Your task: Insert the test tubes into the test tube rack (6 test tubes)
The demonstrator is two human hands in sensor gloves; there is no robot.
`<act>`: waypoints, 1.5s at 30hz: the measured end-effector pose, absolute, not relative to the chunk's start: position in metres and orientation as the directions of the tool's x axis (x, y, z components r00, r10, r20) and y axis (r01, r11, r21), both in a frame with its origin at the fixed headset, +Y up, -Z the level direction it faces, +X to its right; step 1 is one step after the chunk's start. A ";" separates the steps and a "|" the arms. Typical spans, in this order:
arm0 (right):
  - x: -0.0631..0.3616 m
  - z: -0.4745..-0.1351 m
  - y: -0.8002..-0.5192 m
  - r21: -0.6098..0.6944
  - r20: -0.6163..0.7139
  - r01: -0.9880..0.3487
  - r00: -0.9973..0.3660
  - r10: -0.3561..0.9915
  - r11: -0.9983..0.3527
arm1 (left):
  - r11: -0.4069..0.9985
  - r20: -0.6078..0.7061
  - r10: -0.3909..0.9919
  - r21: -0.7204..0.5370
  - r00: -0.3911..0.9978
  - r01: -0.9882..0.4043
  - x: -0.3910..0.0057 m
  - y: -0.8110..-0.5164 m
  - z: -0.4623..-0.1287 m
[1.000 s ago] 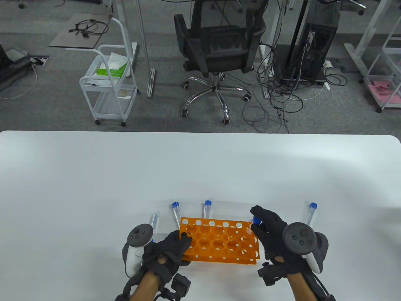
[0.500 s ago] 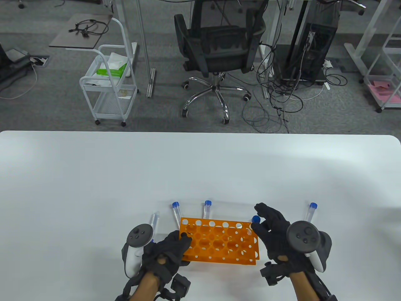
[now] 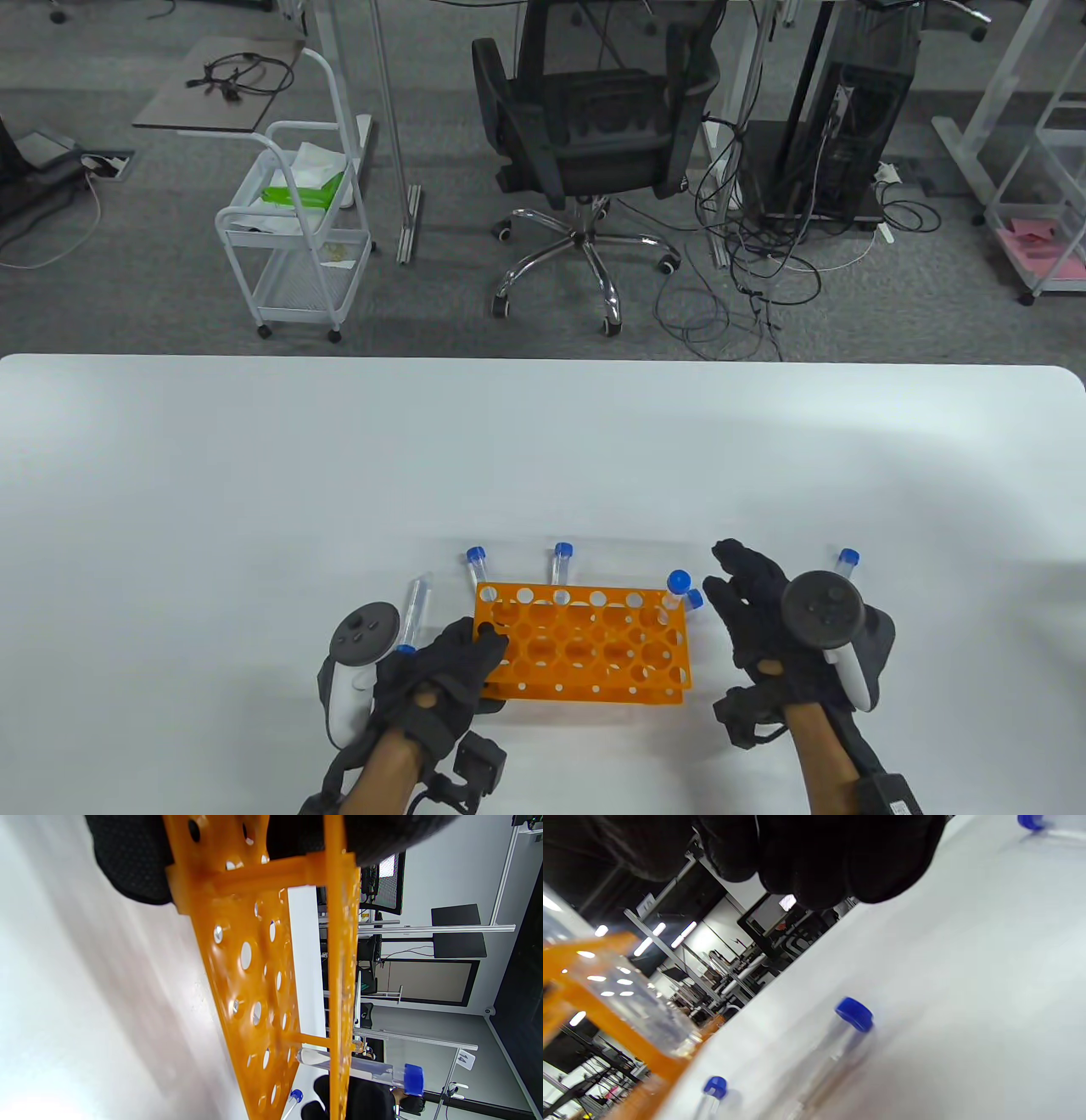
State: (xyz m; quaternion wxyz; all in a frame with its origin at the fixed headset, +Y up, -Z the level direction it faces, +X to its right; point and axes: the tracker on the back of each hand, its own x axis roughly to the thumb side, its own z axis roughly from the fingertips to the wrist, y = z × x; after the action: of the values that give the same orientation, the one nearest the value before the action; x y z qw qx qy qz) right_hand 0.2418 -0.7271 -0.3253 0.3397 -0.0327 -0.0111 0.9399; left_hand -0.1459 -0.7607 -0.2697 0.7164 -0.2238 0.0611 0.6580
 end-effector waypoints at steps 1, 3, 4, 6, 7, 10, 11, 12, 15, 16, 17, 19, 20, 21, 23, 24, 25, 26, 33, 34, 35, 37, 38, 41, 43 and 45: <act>0.240 -0.329 -0.734 -0.027 -0.071 -0.629 -0.774 0.629 -0.777 | 0.030 -0.385 0.915 -0.240 0.124 -0.970 -0.147 -0.761 -0.270; 0.237 -0.333 -0.743 -0.005 -0.099 -0.611 -0.788 0.608 -0.792 | 0.027 -0.388 0.914 -0.238 0.120 -0.971 -0.148 -0.761 -0.271; 0.236 -0.334 -0.748 0.008 -0.105 -0.580 -0.811 0.576 -0.815 | 0.027 -0.389 0.913 -0.236 0.120 -0.971 -0.148 -0.762 -0.272; 0.234 -0.337 -0.752 0.022 -0.116 -0.522 -0.848 0.517 -0.852 | 0.028 -0.390 0.913 -0.236 0.121 -0.971 -0.148 -0.761 -0.273; 0.232 -0.339 -0.756 0.049 -0.119 -0.482 -0.872 0.474 -0.875 | 0.030 -0.390 0.913 -0.236 0.123 -0.971 -0.149 -0.761 -0.272; 0.230 -0.341 -0.762 0.112 -0.117 -0.462 -0.885 0.450 -0.880 | 0.033 -0.387 0.914 -0.233 0.124 -0.972 -0.149 -0.761 -0.272; 0.229 -0.341 -0.764 0.134 -0.122 -0.466 -0.884 0.452 -0.874 | 0.032 -0.387 0.914 -0.231 0.122 -0.972 -0.149 -0.761 -0.272; 0.228 -0.342 -0.767 0.161 -0.126 -0.454 -0.890 0.438 -0.876 | 0.030 -0.387 0.914 -0.231 0.120 -0.972 -0.149 -0.761 -0.272; 0.224 -0.343 -0.771 0.171 -0.112 -0.368 -0.929 0.353 -0.914 | 0.025 -0.389 0.914 -0.231 0.116 -0.973 -0.149 -0.760 -0.271; 0.222 -0.343 -0.772 0.180 -0.107 -0.345 -0.938 0.330 -0.921 | 0.025 -0.389 0.914 -0.230 0.115 -0.973 -0.149 -0.760 -0.271; 0.219 -0.343 -0.774 0.188 -0.106 -0.325 -0.945 0.310 -0.927 | 0.024 -0.389 0.914 -0.229 0.114 -0.973 -0.150 -0.760 -0.271; 0.214 -0.343 -0.775 0.188 -0.098 -0.263 -0.964 0.249 -0.946 | 0.024 -0.390 0.914 -0.228 0.114 -0.973 -0.150 -0.760 -0.271; 0.212 -0.342 -0.775 0.192 -0.095 -0.244 -0.969 0.229 -0.951 | 0.024 -0.391 0.913 -0.228 0.114 -0.973 -0.150 -0.760 -0.271; 0.211 -0.342 -0.775 0.191 -0.095 -0.239 -0.970 0.225 -0.952 | 0.024 -0.391 0.913 -0.229 0.115 -0.973 -0.150 -0.760 -0.271; 0.210 -0.342 -0.774 0.187 -0.095 -0.234 -0.971 0.220 -0.954 | 0.025 -0.393 0.912 -0.230 0.117 -0.973 -0.150 -0.760 -0.271; 0.211 -0.342 -0.774 0.181 -0.097 -0.234 -0.971 0.219 -0.955 | 0.027 -0.394 0.911 -0.231 0.119 -0.973 -0.150 -0.760 -0.271; 0.211 -0.342 -0.774 0.177 -0.101 -0.235 -0.970 0.220 -0.956 | 0.028 -0.395 0.911 -0.232 0.120 -0.972 -0.150 -0.760 -0.271; 0.212 -0.342 -0.774 0.177 -0.106 -0.237 -0.969 0.221 -0.955 | 0.029 -0.396 0.910 -0.233 0.122 -0.972 -0.150 -0.760 -0.271; 0.208 -0.341 -0.774 0.202 -0.069 -0.147 -0.988 0.136 -0.968 | 0.029 -0.399 0.909 -0.227 0.120 -0.973 -0.151 -0.760 -0.271; 0.208 -0.341 -0.772 0.192 -0.056 -0.124 -0.992 0.115 -0.974 | 0.026 -0.400 0.909 -0.226 0.117 -0.974 -0.151 -0.760 -0.271; 0.209 -0.341 -0.771 0.189 -0.056 -0.129 -0.991 0.121 -0.973 | 0.024 -0.402 0.909 -0.224 0.115 -0.974 -0.151 -0.760 -0.271; 0.212 -0.341 -0.768 0.195 -0.065 -0.183 -0.983 0.173 -0.964 | 0.022 -0.403 0.908 -0.222 0.112 -0.975 -0.151 -0.760 -0.271; 0.213 -0.341 -0.765 0.202 -0.070 -0.221 -0.975 0.211 -0.954 | 0.022 -0.404 0.908 -0.221 0.112 -0.975 -0.151 -0.760 -0.271; 0.217 -0.341 -0.754 0.194 -0.084 -0.345 -0.939 0.335 -0.918 | 0.021 -0.404 0.908 -0.221 0.112 -0.975 -0.152 -0.759 -0.271; 0.219 -0.339 -0.745 0.154 -0.076 -0.375 -0.927 0.368 -0.914 | 0.019 -0.404 0.908 -0.221 0.109 -0.975 -0.152 -0.759 -0.271; 0.220 -0.338 -0.738 0.120 -0.068 -0.402 -0.916 0.396 -0.908 | 0.021 -0.400 0.910 -0.216 0.108 -0.976 -0.152 -0.759 -0.271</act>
State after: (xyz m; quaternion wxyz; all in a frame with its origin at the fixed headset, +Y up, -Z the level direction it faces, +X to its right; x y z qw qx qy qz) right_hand 0.2201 -0.7378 -0.3378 0.2043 -0.0208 0.0658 0.9765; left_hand -0.1518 -0.7589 -0.2708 0.7105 -0.2216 0.0742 0.6638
